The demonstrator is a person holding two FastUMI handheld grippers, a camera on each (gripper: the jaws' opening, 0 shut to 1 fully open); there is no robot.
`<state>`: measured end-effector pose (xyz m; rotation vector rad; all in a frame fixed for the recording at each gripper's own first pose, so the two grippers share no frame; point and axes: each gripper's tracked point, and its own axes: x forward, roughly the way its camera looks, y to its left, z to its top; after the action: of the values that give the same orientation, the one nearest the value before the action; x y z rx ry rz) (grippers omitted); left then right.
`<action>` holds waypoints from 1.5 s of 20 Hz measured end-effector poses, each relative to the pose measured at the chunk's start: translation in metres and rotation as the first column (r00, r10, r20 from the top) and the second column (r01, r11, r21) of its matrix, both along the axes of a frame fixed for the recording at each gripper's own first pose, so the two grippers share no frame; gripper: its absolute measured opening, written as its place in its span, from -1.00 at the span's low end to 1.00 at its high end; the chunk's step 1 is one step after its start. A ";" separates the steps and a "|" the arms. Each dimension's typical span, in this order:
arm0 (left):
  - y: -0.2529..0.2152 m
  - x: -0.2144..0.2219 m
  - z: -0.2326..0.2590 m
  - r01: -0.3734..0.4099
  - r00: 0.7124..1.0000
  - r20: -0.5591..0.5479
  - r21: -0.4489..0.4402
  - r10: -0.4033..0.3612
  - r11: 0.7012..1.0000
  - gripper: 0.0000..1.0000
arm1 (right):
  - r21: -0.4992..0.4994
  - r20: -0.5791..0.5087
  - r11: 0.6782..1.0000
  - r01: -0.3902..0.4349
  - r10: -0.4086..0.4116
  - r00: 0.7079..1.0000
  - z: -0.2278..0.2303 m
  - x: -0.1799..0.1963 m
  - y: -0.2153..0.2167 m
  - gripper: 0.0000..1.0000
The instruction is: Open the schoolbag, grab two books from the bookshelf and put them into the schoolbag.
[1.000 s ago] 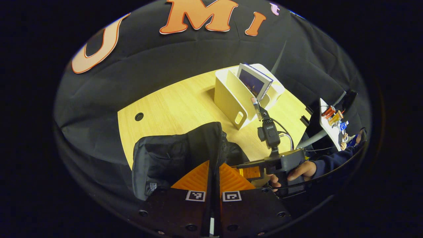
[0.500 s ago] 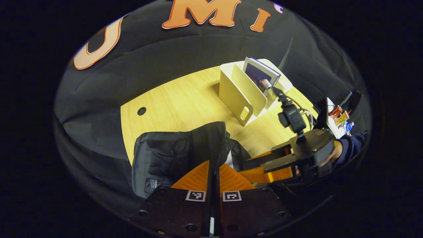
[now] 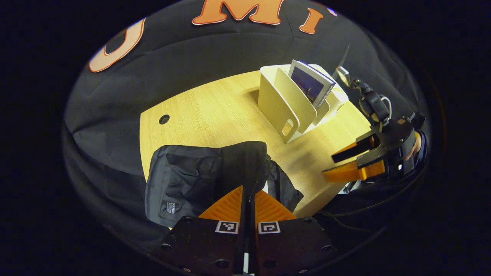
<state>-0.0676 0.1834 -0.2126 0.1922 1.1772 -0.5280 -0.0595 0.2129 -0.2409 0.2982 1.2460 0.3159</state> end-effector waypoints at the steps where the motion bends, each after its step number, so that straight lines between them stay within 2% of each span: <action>1: -0.001 0.001 -0.001 -0.001 1.000 -0.003 0.003 0.001 1.000 -0.91 | -0.031 0.007 0.999 -0.008 0.009 1.000 0.005 0.004 -0.015 0.97; 7: -0.006 -0.001 -0.012 -0.032 0.999 -0.032 -0.003 0.032 0.999 -0.91 | -0.177 0.041 0.984 -0.019 0.027 0.999 0.037 0.034 -0.088 0.97; 12: -0.009 0.000 -0.018 -0.066 0.996 -0.054 -0.019 0.064 0.998 -0.90 | -0.237 0.079 0.971 -0.019 0.038 0.996 0.070 0.077 -0.123 0.96; 19: -0.006 0.002 -0.023 -0.095 0.993 -0.074 -0.013 0.094 0.995 -0.90 | -0.263 0.087 0.964 -0.029 0.054 0.995 0.092 0.144 -0.129 0.97; 28: -0.005 0.002 -0.030 -0.149 0.982 -0.115 -0.005 0.147 0.989 -0.91 | -0.278 -0.002 0.960 -0.041 0.042 0.999 0.063 0.187 -0.137 0.97; 30: -0.005 0.002 -0.032 -0.161 0.979 -0.123 -0.001 0.160 0.987 -0.90 | -0.278 -0.021 0.960 -0.037 0.032 0.999 0.056 0.195 -0.141 0.91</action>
<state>-0.0656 0.1781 -0.2451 0.0548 1.2968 -0.4081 0.1360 0.0721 -0.1848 0.0368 1.2952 0.1647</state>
